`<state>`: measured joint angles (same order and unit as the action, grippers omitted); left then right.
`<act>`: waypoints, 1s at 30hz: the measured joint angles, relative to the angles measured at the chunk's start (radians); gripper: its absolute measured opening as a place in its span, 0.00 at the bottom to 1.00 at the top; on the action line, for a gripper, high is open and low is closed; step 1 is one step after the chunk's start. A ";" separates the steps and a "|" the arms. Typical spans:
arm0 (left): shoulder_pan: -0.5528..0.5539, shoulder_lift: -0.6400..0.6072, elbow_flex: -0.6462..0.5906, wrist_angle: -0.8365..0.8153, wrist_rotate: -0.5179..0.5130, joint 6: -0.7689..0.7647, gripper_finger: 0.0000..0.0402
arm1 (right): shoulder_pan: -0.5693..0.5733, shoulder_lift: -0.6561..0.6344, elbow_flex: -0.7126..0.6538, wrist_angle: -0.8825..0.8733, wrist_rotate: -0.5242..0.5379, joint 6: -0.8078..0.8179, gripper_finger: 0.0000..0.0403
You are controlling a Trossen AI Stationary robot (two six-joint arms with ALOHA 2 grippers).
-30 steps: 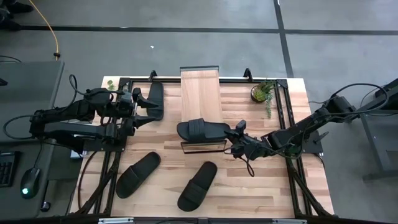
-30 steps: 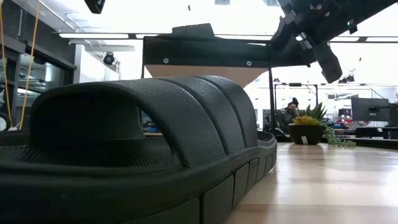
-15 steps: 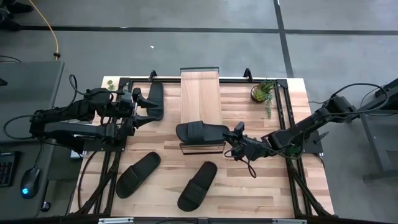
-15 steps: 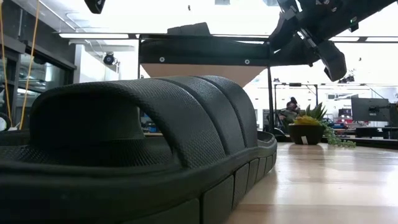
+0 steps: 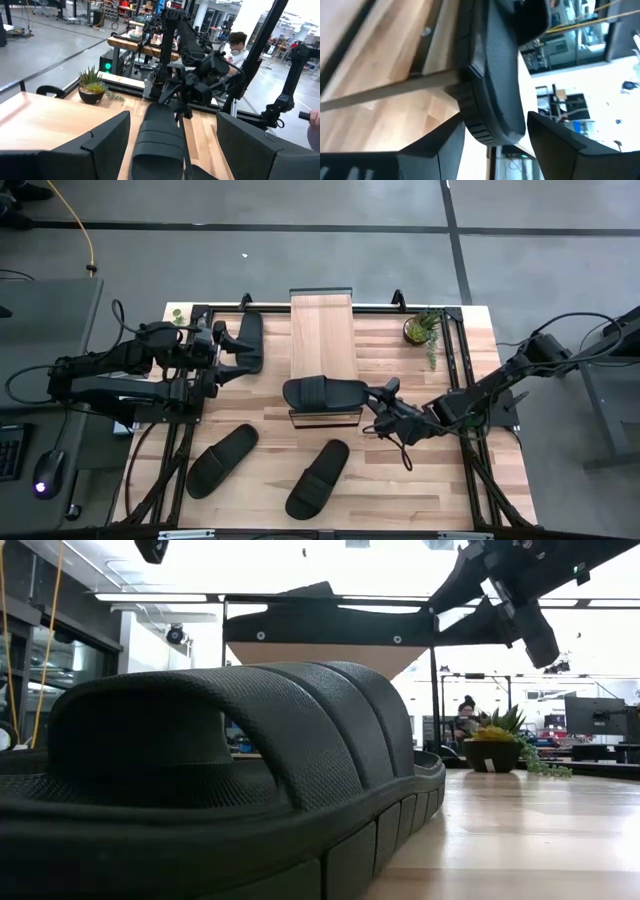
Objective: Pick and place slides into the shelf
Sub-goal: Put the bottom right slipper on the shelf, then put the top left slipper on the shelf
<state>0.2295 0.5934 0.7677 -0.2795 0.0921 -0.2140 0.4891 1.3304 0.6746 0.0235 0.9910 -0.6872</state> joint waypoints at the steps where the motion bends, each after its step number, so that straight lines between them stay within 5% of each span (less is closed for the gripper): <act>1: 0.000 0.000 0.000 -0.007 0.000 0.000 0.69 | 0.005 0.000 0.000 0.000 0.015 0.000 0.51; 17: 0.000 0.000 0.000 -0.051 -0.041 0.000 0.69 | 0.071 -0.001 0.000 -0.020 0.106 0.180 0.52; 30: 0.000 0.000 0.000 -0.144 -0.248 0.000 0.69 | 0.144 -0.001 0.000 -0.082 0.104 0.407 0.52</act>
<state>0.2295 0.5934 0.7673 -0.4238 -0.1561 -0.2138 0.6336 1.3293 0.6743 -0.0586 1.0951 -0.2799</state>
